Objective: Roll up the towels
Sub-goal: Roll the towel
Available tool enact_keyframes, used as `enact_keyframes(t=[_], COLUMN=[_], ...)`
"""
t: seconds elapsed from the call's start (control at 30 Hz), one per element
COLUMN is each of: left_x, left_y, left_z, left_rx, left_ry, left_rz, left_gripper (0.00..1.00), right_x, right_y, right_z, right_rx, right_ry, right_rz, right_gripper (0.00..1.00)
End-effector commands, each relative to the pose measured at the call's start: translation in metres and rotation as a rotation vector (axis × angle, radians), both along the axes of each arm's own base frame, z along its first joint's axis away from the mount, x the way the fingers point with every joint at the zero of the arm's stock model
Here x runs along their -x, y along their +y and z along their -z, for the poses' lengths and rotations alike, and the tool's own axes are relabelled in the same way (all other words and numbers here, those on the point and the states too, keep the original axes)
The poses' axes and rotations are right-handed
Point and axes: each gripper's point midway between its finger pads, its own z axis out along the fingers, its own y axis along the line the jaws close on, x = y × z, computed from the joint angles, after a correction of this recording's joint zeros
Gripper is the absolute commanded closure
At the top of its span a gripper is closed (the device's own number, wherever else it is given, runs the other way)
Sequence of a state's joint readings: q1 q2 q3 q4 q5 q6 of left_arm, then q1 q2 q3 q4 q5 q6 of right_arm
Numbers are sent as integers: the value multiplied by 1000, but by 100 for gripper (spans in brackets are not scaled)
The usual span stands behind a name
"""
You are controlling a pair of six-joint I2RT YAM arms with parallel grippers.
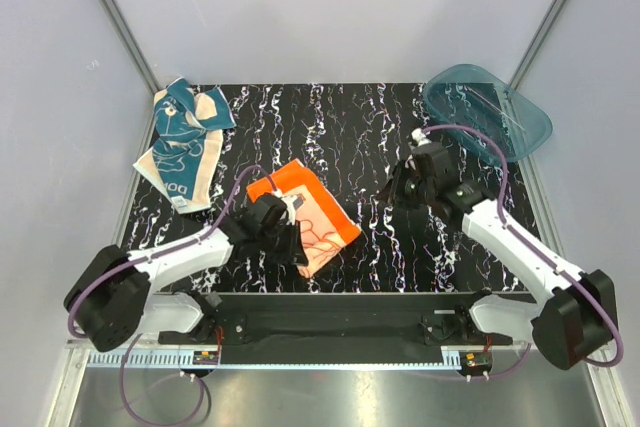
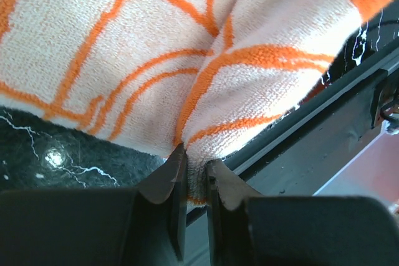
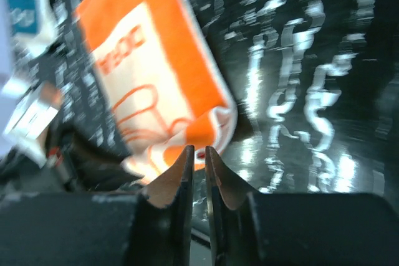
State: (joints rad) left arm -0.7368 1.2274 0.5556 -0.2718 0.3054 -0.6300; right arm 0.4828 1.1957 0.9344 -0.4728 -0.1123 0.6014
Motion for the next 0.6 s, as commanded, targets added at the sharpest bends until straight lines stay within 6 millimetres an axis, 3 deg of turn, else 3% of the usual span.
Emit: enact_keyframes(t=[0.0,0.07,0.1,0.13,0.4,0.57], left_x=[-9,-15,-16,-19,-42,-49], left_y=[-12,-9,-9,-9,5,5], left_z=[-10,-6,-3,-2,11,18], left_rx=[37,34,37,40,15,10], left_ry=[53,82,110,120,221,255], left_rz=[12,-5,-4,-8,-27,-33], left_gripper=[100,100,100,100,97,96], right_x=[9,23,20,22,36,33], right_y=[44,58,65,69,112,130], right_z=[-24,-15,-24,-14,-3,28], right_rx=[-231,-312,-358,-382,-467,-477], right_ry=[-101,-61,-102,-80,-86,-17], right_rz=[-213,-292,-322,-334,-498,-514], right_gripper=[82,84,84,85,87,87])
